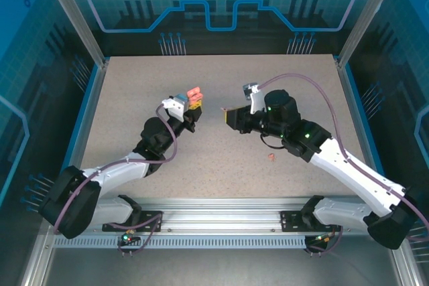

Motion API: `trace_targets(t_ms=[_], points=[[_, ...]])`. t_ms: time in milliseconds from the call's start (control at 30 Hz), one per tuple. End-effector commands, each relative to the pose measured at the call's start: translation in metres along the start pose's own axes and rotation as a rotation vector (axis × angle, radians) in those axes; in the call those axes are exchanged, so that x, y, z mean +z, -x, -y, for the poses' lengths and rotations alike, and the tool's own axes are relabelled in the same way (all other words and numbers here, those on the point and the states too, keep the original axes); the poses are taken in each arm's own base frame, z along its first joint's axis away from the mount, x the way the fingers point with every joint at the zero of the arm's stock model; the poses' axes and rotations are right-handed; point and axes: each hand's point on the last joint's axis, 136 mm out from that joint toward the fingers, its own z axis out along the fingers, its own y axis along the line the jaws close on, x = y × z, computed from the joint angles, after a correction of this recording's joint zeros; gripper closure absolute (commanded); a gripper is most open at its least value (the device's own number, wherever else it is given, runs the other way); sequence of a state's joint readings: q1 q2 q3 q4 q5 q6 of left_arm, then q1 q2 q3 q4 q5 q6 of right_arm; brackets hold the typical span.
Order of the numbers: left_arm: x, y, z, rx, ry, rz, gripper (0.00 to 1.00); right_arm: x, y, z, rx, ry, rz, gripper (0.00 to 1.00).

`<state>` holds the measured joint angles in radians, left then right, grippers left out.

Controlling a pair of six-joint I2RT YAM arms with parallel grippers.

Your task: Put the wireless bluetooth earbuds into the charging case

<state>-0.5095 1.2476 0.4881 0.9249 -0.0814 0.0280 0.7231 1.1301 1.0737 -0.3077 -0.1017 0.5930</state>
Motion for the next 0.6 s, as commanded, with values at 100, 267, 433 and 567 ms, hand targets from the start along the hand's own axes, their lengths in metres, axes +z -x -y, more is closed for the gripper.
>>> trace_targets(t_ms=[100, 267, 433, 567], points=[[-0.010, 0.011, -0.010, 0.011, 0.041, 0.017, 1.00, 0.033, -0.074, 0.033, 0.164, -0.052, -0.317, 0.74], [-0.013, 0.009, -0.017, 0.008, 0.062, 0.014, 1.00, 0.052, -0.105, 0.040, 0.268, -0.063, -0.505, 0.77], [-0.015, 0.009, -0.027, 0.001, 0.089, 0.019, 1.00, 0.067, -0.124, 0.045, 0.385, -0.073, -0.646, 0.77], [-0.017, 0.010, -0.031, -0.002, 0.099, 0.024, 1.00, 0.080, -0.140, 0.047, 0.503, -0.062, -0.758, 0.79]])
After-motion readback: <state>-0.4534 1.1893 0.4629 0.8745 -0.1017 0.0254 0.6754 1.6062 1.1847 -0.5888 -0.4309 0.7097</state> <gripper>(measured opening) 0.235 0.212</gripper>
